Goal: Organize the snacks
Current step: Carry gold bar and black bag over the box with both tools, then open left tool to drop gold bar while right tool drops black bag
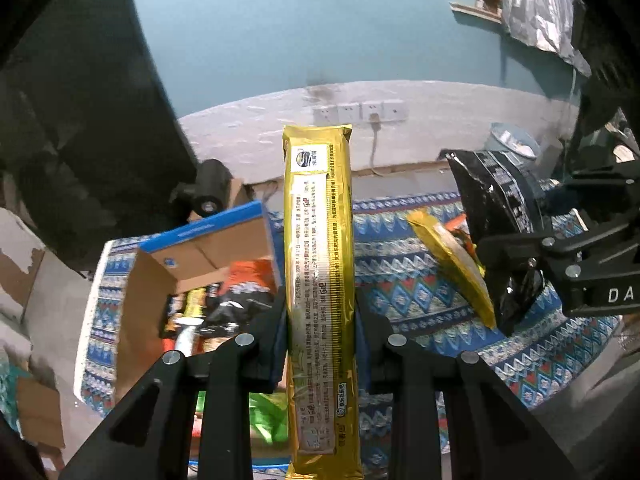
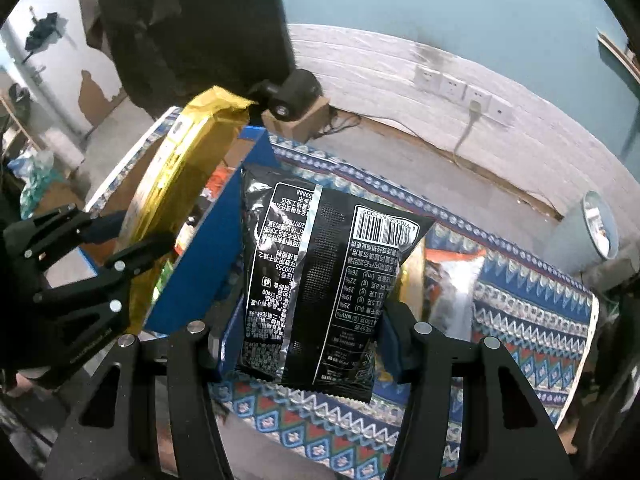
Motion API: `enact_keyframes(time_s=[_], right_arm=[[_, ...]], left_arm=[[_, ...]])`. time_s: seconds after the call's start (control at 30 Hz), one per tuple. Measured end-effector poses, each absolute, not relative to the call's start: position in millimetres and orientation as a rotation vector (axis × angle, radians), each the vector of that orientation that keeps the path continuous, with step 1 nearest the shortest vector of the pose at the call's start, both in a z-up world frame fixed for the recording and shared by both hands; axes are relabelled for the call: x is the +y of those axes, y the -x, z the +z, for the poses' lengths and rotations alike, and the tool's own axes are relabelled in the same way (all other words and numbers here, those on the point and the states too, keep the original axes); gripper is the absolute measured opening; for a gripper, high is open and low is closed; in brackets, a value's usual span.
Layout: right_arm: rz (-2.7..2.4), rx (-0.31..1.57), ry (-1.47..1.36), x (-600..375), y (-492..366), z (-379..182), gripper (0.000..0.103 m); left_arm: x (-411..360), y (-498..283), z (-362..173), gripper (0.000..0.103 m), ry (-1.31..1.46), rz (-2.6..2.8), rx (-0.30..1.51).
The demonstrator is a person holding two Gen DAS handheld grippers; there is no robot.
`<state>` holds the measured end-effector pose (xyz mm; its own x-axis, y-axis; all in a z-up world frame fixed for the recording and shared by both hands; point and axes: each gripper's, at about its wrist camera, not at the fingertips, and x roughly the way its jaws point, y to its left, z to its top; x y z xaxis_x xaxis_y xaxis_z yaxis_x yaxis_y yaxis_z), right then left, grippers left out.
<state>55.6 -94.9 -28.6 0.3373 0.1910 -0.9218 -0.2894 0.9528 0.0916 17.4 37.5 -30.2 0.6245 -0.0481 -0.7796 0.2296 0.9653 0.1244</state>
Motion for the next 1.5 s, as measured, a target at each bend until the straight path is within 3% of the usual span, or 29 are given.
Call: enact_keyframes(time_s=[0.7, 1.5], right_arm=[[0.444, 1.201, 0.155, 5, -84, -38, 0.056], [0.533, 1.304, 0.205, 95, -106, -87, 0.057]], left_arm=[[143, -22, -44, 0.029, -0.11, -0.013, 0.907], [215, -40, -75, 0.03, 0.003, 0.078, 0.977]])
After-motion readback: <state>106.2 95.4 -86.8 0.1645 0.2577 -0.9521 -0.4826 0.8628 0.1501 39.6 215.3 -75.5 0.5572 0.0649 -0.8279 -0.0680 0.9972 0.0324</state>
